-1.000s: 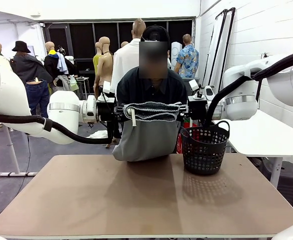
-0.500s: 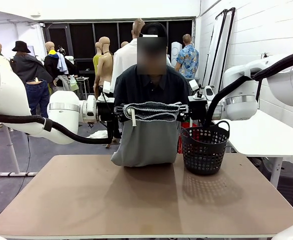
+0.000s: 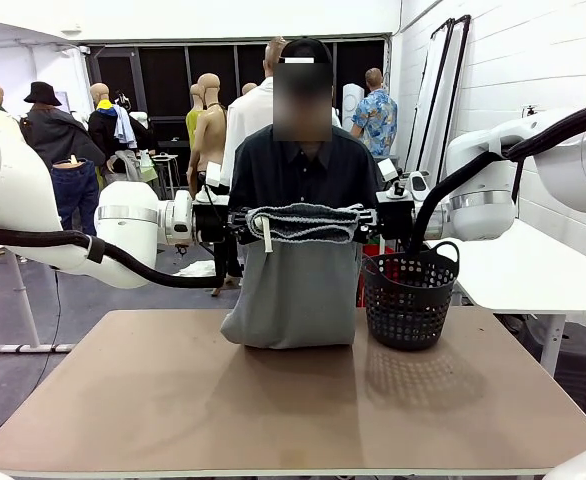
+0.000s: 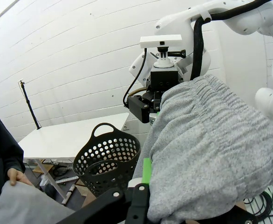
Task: Fold the training pants.
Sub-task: Release the ends of the Training pants and then grab the overlapped ends.
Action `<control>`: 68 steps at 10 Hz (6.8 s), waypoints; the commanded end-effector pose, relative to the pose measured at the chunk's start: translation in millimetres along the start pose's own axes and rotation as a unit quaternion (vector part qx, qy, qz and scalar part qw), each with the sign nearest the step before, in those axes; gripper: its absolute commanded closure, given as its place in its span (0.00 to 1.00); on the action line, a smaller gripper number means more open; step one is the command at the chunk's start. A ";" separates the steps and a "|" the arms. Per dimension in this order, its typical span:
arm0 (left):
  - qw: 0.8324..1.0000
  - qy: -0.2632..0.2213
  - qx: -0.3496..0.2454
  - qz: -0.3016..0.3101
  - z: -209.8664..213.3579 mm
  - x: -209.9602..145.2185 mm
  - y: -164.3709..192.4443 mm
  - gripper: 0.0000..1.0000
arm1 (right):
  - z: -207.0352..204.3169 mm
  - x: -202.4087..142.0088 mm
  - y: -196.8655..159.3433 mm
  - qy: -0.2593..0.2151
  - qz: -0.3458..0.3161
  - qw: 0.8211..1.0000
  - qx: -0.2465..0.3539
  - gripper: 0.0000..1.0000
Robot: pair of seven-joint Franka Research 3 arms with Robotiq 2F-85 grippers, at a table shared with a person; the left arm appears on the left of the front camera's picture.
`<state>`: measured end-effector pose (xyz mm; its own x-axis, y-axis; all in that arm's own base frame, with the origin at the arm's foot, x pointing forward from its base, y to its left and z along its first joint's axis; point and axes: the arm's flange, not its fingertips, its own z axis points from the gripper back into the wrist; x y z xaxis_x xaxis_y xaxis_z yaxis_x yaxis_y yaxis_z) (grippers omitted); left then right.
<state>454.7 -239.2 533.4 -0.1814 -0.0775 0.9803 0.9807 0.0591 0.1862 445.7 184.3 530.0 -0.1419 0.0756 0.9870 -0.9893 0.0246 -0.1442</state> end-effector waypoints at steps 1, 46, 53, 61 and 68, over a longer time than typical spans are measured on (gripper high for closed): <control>1.000 -0.003 -0.002 -0.001 0.1 2.1 -0.3 1.00 | -0.3 0.7 2.3 -0.001 0.005 1.000 0.002 1.00; 1.000 -0.003 -0.002 -0.001 0.1 2.1 -0.3 1.00 | -0.3 0.7 2.3 -0.001 0.005 1.000 0.002 1.00; 1.000 -0.003 -0.002 -0.001 0.1 2.1 -0.3 1.00 | -0.3 0.7 2.3 -0.001 0.005 1.000 0.002 1.00; 1.000 -0.003 -0.002 -0.001 0.1 2.1 -0.3 1.00 | -0.3 0.7 2.3 -0.001 0.005 1.000 0.002 1.00; 1.000 -0.003 -0.002 -0.001 0.1 2.1 -0.3 1.00 | -0.3 0.7 2.3 -0.001 0.005 1.000 0.002 1.00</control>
<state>454.5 -239.4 533.1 -0.1810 -0.0776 0.9804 0.9809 0.0585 0.1857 445.3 185.0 530.0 -0.1422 0.0756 0.9869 -0.9893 0.0228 -0.1443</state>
